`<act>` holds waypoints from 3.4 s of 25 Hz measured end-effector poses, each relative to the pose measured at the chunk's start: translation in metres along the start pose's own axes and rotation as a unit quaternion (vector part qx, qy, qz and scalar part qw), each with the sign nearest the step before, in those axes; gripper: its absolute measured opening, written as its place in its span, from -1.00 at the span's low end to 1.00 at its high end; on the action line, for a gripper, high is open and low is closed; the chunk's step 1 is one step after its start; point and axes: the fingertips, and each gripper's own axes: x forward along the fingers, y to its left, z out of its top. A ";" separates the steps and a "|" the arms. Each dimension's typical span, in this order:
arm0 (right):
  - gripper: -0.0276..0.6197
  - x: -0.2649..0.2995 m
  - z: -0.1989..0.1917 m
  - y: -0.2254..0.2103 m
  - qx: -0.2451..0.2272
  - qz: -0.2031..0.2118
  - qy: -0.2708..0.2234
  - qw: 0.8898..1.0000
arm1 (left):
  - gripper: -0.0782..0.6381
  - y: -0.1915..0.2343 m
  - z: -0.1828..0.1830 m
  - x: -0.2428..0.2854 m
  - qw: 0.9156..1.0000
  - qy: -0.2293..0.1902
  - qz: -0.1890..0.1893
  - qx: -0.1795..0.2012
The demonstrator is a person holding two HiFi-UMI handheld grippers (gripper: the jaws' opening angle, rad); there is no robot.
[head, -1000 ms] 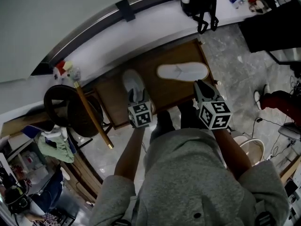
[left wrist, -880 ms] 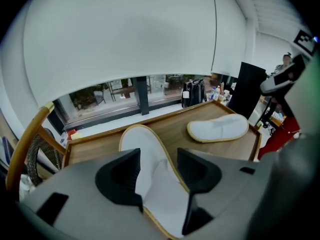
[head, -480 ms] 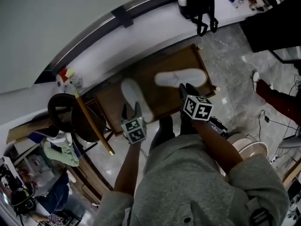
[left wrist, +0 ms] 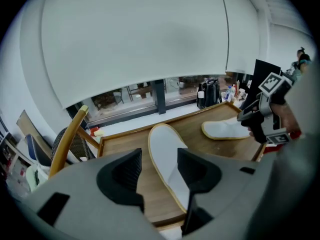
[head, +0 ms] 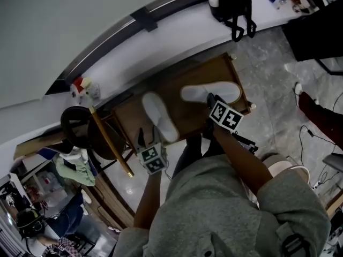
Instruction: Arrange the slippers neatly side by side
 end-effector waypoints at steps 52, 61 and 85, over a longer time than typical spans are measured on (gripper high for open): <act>-0.80 -0.018 -0.009 0.052 -0.173 0.074 0.129 0.974 | -0.17 0.030 -0.051 -0.019 0.998 0.001 0.001 -0.068; -0.81 -0.049 -0.022 0.088 -0.321 0.090 0.155 0.930 | -0.17 0.035 -0.064 -0.017 0.997 -0.012 -0.032 -0.074; -0.81 0.006 -0.143 0.102 -0.562 0.044 0.308 0.767 | -0.17 0.079 -0.083 -0.025 0.994 -0.025 -0.039 -0.099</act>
